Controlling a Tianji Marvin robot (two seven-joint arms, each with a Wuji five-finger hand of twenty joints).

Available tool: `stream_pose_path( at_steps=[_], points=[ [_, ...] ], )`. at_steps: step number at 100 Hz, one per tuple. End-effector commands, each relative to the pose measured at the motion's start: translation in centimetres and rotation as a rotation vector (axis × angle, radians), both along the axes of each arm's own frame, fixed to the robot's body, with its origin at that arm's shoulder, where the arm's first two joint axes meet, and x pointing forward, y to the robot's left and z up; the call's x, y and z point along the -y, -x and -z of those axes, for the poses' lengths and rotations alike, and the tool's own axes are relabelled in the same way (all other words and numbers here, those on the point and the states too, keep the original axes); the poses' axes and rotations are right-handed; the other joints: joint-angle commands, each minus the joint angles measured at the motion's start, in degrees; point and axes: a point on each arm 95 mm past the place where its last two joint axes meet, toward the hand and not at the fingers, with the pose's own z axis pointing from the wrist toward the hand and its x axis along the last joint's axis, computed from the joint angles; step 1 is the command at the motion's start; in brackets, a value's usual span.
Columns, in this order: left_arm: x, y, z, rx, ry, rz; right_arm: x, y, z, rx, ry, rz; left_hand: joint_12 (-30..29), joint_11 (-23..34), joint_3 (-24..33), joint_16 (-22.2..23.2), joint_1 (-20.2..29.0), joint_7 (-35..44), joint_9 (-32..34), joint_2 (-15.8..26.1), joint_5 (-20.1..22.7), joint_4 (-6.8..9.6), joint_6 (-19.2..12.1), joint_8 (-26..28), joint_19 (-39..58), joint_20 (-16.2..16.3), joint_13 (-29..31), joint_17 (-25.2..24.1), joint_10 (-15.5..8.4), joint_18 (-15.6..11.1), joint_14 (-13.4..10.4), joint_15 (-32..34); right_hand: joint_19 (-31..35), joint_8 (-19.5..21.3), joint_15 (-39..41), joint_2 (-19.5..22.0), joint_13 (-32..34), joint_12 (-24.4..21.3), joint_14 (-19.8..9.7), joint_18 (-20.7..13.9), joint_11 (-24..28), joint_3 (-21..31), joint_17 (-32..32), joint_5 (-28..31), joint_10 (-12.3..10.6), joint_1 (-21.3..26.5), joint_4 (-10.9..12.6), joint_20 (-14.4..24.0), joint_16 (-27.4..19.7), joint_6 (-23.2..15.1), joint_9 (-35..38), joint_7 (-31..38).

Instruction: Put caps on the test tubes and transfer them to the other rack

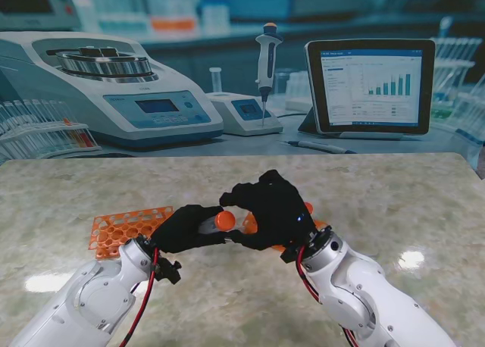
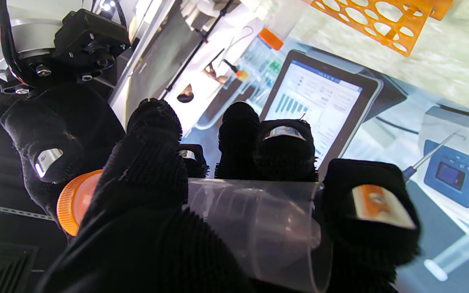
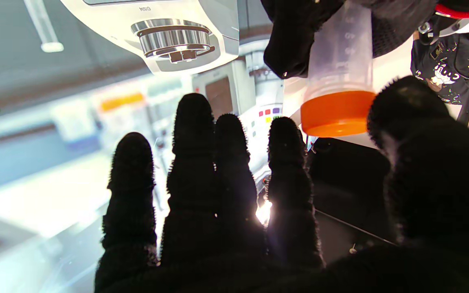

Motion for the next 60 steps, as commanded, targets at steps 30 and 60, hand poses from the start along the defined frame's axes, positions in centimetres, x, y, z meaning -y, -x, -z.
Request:
stream_pose_path(
  at_steps=[30, 60],
  points=[
    [0.17, 0.09, -0.08, -0.001, 0.0, 0.006, -0.41, 0.36, 0.2, -0.005, -0.006, -0.013, -0.39, 0.1, -0.02, 0.26, 2.36, 3.49, -0.33, 3.07, 0.61, -0.49, -2.77, 3.72, 9.11, 1.09, 1.4, 1.89, -2.26, -7.07, -2.34, 0.48, 0.84, 1.95, -0.03, -1.27, 2.22, 1.5, -1.28, 0.24, 0.17, 1.2, 0.33, 1.66, -1.66, 2.13, 0.51, 0.0, 0.18, -1.34, 1.41, 0.66],
    [0.22, 0.07, -0.06, -0.002, -0.001, 0.008, -0.51, 0.61, 0.24, -0.004, -0.009, -0.02, -0.39, 0.08, -0.02, 0.26, 2.37, 3.48, -0.37, 3.02, 0.59, -0.49, -2.79, 3.71, 9.07, 1.08, 1.4, 1.88, -2.18, -7.05, -2.34, 0.48, 1.08, 2.73, 0.35, -0.43, 3.12, 1.87, -1.54, 0.21, 0.45, 1.12, 0.66, 2.64, -2.22, 3.43, 0.58, -0.07, 0.27, -2.1, 2.69, 1.12]
  ],
)
